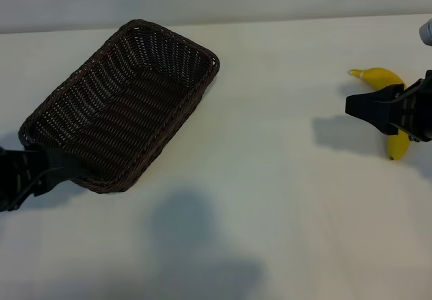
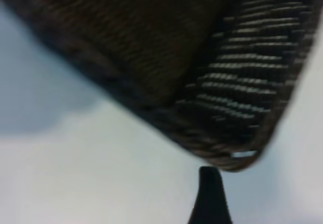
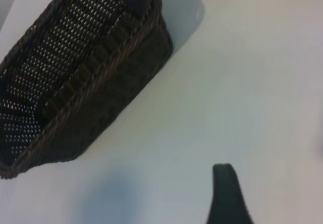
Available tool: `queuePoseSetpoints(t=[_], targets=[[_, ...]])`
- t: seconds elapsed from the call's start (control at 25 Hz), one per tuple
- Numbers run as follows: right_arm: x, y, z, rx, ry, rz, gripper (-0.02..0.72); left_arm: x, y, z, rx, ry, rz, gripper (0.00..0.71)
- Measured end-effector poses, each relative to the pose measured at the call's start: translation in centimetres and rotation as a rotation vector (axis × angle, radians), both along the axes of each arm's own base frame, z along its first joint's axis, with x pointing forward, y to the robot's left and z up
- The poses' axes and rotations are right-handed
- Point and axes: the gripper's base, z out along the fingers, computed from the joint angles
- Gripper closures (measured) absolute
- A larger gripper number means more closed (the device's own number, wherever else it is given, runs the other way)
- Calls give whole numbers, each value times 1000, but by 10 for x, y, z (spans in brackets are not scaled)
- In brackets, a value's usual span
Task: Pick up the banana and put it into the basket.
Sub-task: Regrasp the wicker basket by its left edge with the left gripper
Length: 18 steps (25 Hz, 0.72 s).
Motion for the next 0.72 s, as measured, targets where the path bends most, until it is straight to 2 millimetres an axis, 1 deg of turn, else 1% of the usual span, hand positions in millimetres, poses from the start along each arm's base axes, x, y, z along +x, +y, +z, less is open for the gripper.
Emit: queuePoseSetpoints(t=[0.16, 0.48, 0.72], targets=[[0, 0, 0, 0, 0, 0, 245, 2, 3, 0, 4, -6, 52, 148], [0, 0, 0, 0, 0, 0, 245, 2, 3, 0, -27, 10, 97, 148], [0, 0, 0, 0, 0, 0, 245, 10, 5, -8, -37, 47, 132, 148]])
